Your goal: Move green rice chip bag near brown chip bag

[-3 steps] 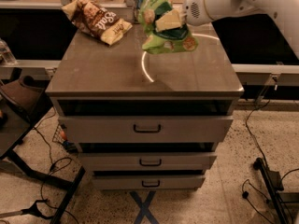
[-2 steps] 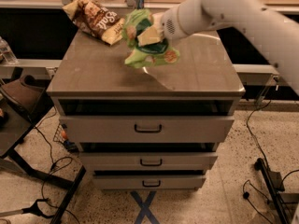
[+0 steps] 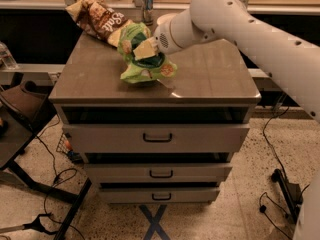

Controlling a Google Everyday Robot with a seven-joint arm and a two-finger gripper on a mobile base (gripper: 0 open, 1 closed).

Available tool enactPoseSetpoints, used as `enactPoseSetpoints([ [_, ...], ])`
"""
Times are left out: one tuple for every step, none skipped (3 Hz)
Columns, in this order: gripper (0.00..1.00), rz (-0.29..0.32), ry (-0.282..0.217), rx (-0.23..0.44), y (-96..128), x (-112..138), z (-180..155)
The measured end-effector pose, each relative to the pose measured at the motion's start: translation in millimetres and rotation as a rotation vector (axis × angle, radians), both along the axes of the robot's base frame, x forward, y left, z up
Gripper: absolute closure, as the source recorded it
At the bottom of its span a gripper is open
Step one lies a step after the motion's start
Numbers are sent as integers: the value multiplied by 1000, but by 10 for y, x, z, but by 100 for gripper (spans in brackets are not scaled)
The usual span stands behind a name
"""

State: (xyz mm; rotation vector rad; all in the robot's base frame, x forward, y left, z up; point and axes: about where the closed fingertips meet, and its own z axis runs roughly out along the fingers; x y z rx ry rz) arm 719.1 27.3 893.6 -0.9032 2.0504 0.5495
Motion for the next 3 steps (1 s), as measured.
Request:
enactPoseSetpoints([
  [100,14,27,14,298,45,17],
  [100,46,75,48,840,123,62],
  [98,92,117,73,1471,164,65],
])
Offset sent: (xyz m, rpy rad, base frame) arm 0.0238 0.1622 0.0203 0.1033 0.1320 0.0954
